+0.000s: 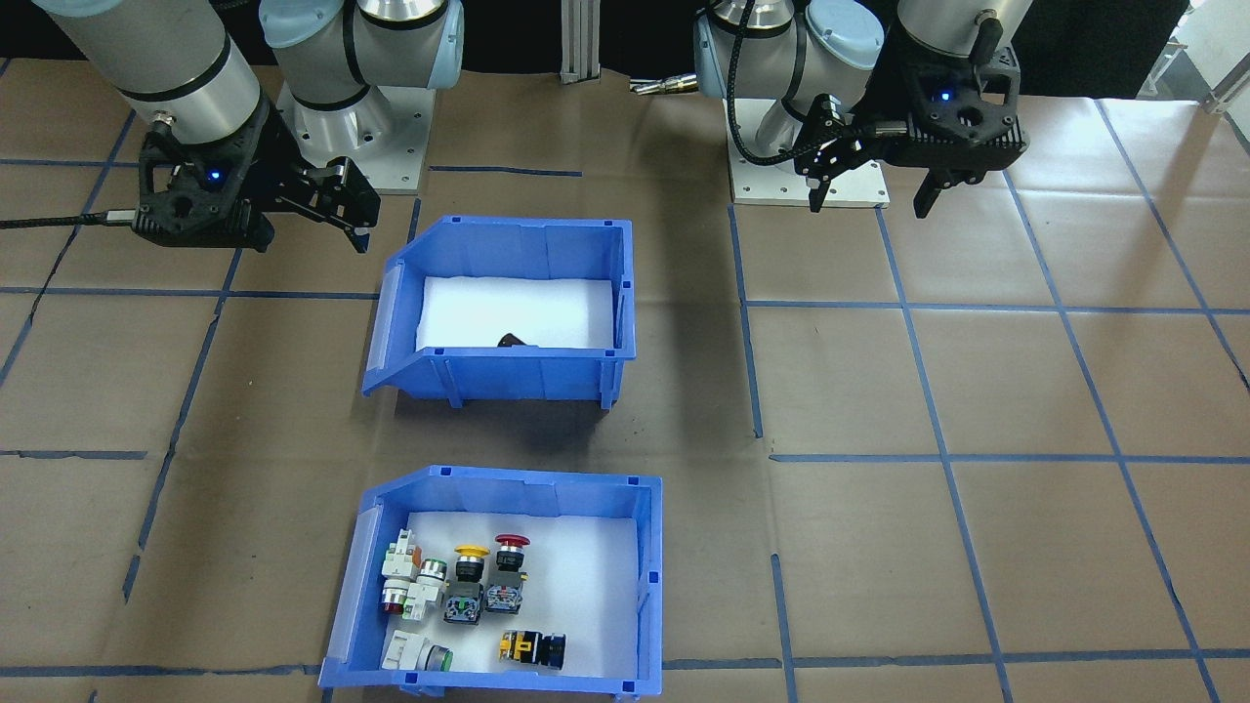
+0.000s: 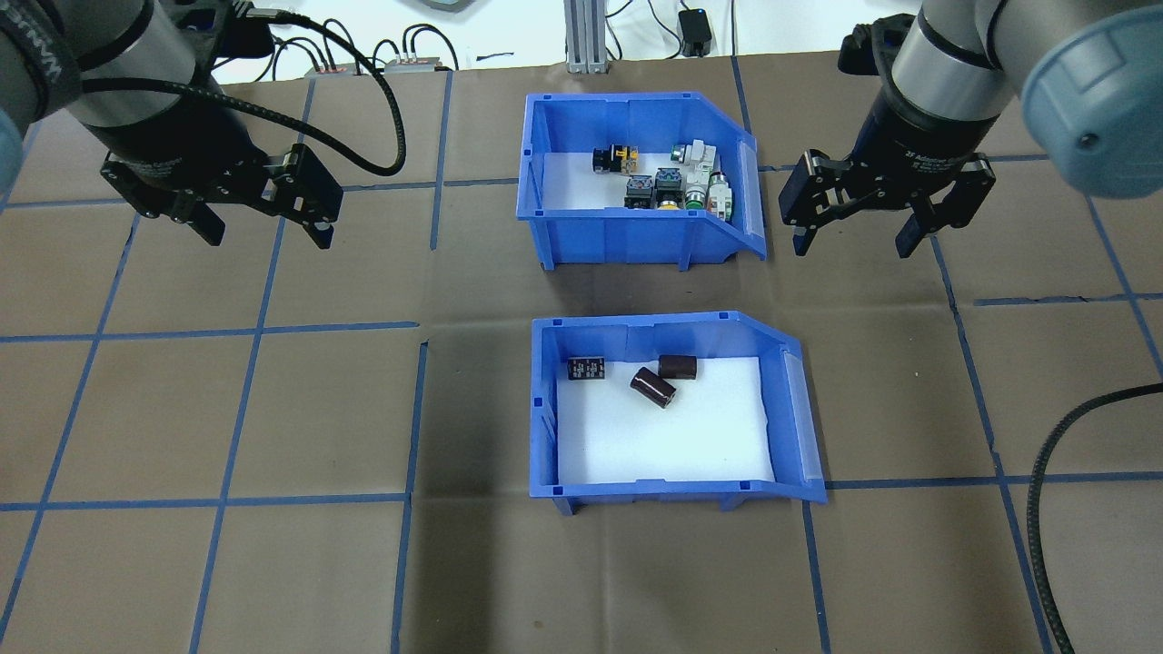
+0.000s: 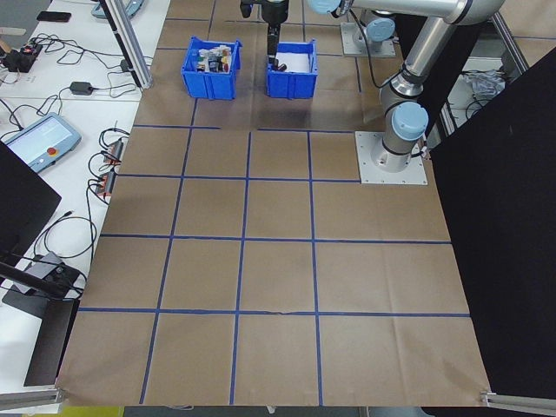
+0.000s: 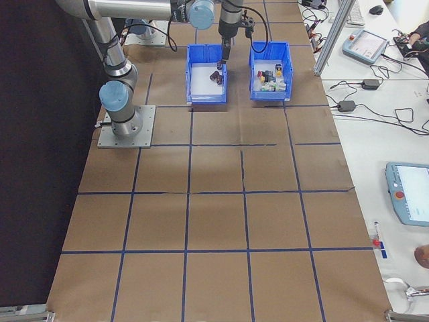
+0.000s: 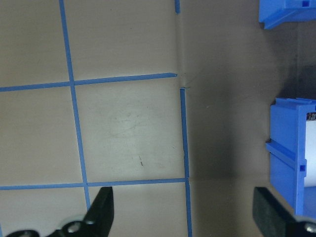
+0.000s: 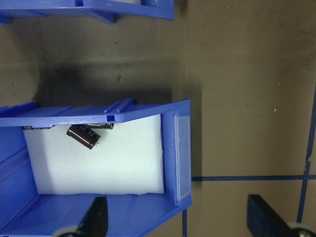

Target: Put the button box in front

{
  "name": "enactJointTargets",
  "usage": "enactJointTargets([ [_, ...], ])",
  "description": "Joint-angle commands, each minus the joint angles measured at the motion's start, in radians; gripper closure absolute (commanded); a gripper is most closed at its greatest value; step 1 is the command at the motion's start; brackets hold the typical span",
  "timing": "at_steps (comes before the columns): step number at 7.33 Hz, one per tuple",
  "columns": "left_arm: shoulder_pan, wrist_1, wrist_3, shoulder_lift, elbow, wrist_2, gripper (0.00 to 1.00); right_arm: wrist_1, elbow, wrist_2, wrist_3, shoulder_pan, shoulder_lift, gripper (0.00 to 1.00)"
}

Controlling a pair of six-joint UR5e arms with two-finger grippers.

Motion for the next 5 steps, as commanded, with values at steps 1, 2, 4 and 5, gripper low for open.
enactJointTargets([
  [1, 0.0, -0.008, 0.002, 0.001, 0.0, 0.002, 0.0, -0.006, 0.005, -0.01, -0.003, 0.001, 0.003, 0.0],
  [2, 0.0, -0.008, 0.002, 0.001, -0.002, 0.002, 0.0, -0.014, 0.005, -0.008, -0.001, 0.0, 0.003, 0.0],
  [4, 0.0, -0.008, 0.002, 0.001, -0.003, 0.001, 0.0, -0.012, 0.002, -0.051, 0.0, 0.0, 0.003, 0.0],
  [5, 0.0, -0.008, 0.002, -0.002, -0.003, 0.002, 0.0, -0.012, -0.001, -0.056, -0.001, 0.001, 0.003, 0.0],
])
